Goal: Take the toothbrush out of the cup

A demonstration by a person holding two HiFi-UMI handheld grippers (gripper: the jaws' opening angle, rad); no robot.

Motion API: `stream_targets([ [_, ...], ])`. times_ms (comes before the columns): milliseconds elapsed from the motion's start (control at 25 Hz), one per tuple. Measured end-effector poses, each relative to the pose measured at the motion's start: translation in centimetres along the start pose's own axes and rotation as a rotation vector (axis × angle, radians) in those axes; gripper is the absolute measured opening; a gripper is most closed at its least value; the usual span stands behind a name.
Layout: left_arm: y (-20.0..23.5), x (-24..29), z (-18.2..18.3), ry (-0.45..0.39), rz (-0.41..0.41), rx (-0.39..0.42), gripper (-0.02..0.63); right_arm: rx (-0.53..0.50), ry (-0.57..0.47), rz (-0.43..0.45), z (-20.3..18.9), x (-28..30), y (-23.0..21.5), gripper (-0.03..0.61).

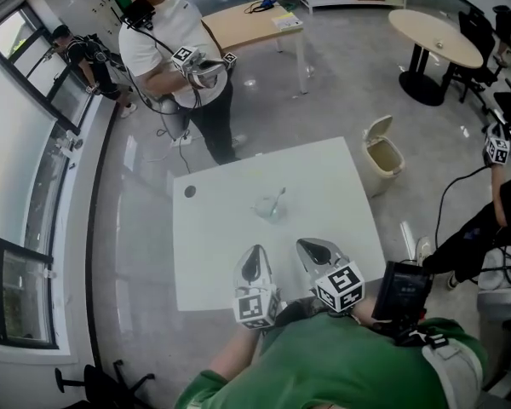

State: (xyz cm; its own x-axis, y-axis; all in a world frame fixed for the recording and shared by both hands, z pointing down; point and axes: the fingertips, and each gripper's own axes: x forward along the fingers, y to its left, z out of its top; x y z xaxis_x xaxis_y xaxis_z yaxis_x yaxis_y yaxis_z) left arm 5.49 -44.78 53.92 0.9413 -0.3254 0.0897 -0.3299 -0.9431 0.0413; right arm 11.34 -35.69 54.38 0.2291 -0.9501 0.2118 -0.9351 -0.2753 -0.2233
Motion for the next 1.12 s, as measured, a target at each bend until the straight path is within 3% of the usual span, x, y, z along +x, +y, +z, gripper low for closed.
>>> stream_targets([
  [960,2.1,12.9,-3.6,0.142,-0.197,0.136,0.008,0.074,0.045,-0.169,0.3,6.9,-6.3,0.003],
  [1120,1.2,14.3,-5.2,0.18,-0.246,0.17,0.036,0.085,0.064,-0.195,-0.4,6.5,-6.9,0.003],
])
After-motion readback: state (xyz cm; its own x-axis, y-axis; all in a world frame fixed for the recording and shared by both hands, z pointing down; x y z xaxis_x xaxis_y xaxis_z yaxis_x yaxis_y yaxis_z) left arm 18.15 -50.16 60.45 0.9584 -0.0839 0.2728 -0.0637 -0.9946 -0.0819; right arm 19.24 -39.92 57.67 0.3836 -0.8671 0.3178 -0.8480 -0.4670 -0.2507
